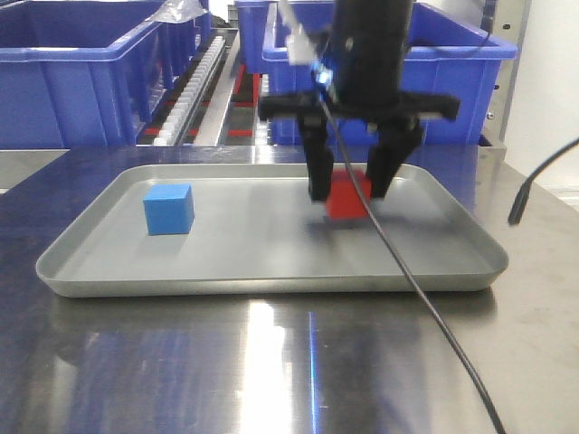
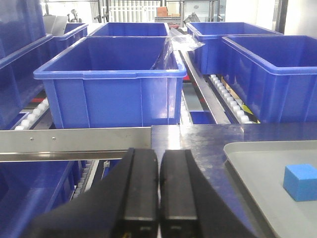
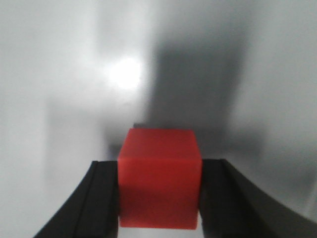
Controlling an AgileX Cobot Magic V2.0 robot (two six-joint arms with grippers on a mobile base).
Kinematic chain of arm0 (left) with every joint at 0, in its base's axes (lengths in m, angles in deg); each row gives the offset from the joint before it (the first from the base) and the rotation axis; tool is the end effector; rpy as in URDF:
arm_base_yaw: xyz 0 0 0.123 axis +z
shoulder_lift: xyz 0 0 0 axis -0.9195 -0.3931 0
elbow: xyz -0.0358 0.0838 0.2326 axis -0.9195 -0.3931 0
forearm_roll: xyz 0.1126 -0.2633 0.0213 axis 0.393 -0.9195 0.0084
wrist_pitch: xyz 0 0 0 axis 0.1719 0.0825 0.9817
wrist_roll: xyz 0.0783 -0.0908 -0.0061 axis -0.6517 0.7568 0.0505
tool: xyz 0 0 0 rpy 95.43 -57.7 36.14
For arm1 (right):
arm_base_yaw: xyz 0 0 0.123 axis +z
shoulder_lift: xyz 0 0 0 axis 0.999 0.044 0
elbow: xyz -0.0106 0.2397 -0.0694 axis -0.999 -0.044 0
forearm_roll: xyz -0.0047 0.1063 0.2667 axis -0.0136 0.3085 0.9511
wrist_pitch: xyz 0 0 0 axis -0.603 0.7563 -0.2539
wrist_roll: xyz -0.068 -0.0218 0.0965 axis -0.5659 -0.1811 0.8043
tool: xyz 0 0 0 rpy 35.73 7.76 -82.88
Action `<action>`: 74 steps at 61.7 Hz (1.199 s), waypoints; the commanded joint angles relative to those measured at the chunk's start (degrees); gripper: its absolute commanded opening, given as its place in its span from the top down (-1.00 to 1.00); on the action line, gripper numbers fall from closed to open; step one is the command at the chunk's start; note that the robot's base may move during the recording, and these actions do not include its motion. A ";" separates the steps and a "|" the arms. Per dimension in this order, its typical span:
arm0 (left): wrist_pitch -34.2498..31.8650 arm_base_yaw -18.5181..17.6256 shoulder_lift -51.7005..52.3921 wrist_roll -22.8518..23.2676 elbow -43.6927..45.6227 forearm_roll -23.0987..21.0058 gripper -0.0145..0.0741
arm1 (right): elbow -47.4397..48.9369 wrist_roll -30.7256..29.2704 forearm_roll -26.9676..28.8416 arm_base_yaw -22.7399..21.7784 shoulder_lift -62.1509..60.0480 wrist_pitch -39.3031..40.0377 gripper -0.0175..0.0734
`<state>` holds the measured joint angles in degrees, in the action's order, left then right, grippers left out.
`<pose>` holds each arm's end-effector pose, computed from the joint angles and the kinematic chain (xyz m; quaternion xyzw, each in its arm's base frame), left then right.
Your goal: Sort and place red and blue blocks on shelf
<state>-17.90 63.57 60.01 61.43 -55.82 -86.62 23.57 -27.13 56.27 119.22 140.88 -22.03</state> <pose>0.1564 -0.0090 0.2122 0.0159 0.6775 -0.0250 0.7349 0.3886 0.2424 0.1841 -0.0608 0.9902 0.0663 0.1071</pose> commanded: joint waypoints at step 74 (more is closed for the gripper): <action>-4.68 0.01 1.02 0.51 -1.39 -0.13 0.39 | -62.08 -20.79 -0.95 -22.17 -68.58 53.69 -0.21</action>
<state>-17.90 63.57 60.01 61.43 -55.82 -86.62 -37.50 -47.39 56.55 97.38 77.23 24.09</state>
